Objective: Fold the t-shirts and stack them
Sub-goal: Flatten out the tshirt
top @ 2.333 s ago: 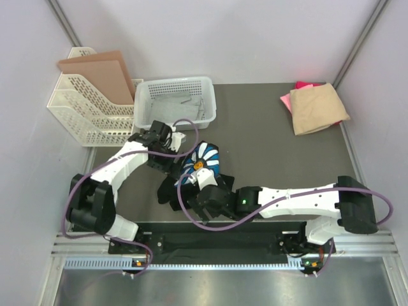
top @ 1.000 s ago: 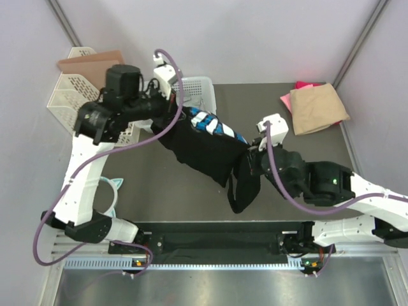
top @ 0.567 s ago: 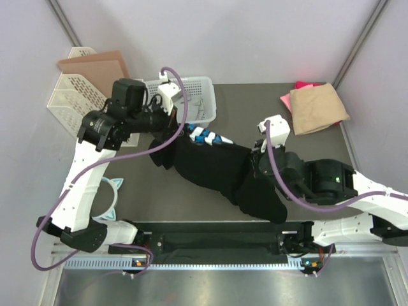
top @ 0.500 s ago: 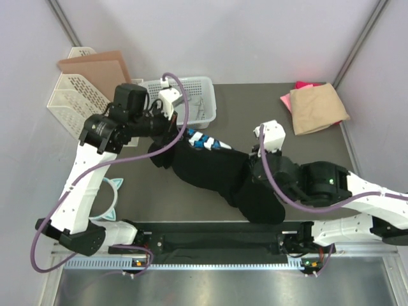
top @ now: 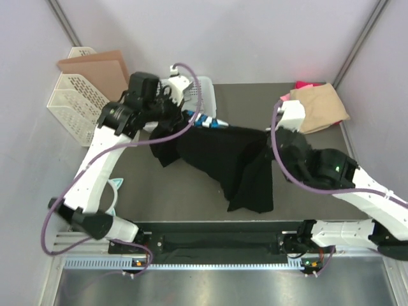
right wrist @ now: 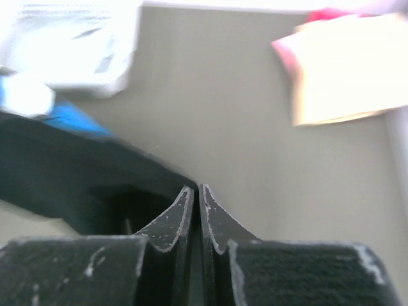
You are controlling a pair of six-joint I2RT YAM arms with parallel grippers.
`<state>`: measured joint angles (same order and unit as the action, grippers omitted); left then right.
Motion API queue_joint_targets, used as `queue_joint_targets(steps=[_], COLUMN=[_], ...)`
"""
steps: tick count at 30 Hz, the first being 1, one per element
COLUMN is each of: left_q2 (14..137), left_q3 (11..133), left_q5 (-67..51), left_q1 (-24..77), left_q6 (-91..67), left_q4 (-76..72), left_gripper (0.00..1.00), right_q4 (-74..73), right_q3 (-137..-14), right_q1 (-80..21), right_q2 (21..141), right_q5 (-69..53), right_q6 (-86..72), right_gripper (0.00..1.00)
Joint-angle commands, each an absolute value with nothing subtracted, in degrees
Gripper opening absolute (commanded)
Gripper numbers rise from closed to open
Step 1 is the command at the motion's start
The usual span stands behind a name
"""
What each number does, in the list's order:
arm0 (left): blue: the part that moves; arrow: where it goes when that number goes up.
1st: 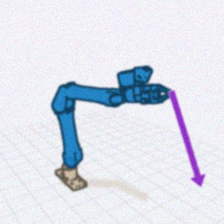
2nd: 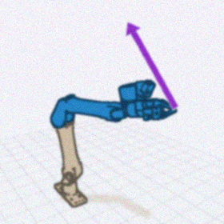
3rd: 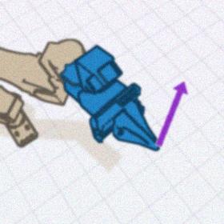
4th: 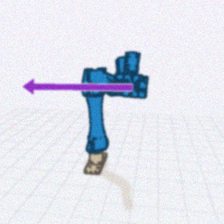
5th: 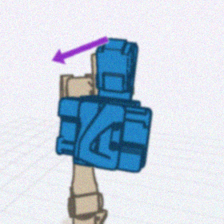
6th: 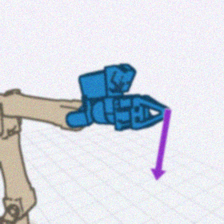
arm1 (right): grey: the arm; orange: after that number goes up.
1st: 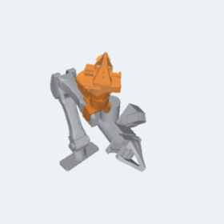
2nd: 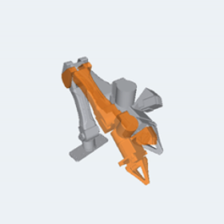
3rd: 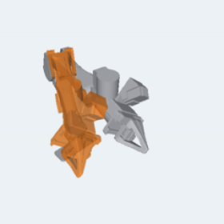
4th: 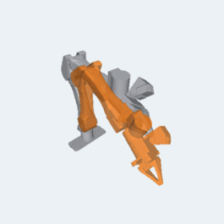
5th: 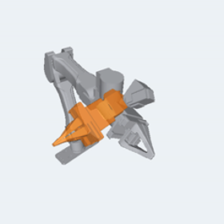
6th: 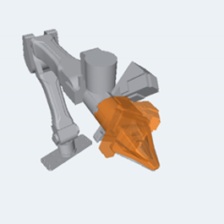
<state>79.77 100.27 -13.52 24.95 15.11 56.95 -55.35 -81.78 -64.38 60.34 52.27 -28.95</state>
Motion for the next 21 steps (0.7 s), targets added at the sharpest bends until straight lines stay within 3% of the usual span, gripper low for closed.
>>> queue_joint_targets(steps=[1, 5, 8, 10, 14, 19, 21], left_q2=[90.5, 101.49, 103.72, 97.93, 84.22, 74.63, 73.13], left_q3=[113.35, 138.08, 143.09, 136.8, 108.81, 95.37, 94.31], left_q5=[7.11, 8.0, 4.86, 1.86, -9.04, -21.76, -24.95], left_q1=[20.57, 20.21, 20.3, 20.3, 20.74, 21.09, 21.09], left_q6=[19.69, 19.95, 19.95, 19.69, 23.11, 35.81, 41.19], left_q4=[51.06, 58.85, 62.39, 62.23, 61.79, 78.5, 86.18], left_gripper=[0.0, 0.0, 0.0, 0.0, 0.0, 0.0, 0.0], right_q4=[-49.85, -47.02, -50.09, -52.81, -54.75, -55.9, -54.5], right_q3=[-83.93, -89.01, -92.54, -92.11, -82.92, -71.47, -67.6], right_q1=[-46.52, -39.99, -40.08, -40.25, -40.69, -42.27, -42.36], right_q2=[57.56, 61.34, 62.31, 61.44, 56.18, 53.26, 52.47], right_q5=[53.01, 49.05, 46.95, 44.92, 36.32, 33.05, 32.26], right_q6=[-8.21, -3.7, -5.26, -8.5, -13.88, -19.67, -20.21], right_gripper=[0.03, 0.02, 0.01, 0.0, 0.0, 0.01, 0.08])
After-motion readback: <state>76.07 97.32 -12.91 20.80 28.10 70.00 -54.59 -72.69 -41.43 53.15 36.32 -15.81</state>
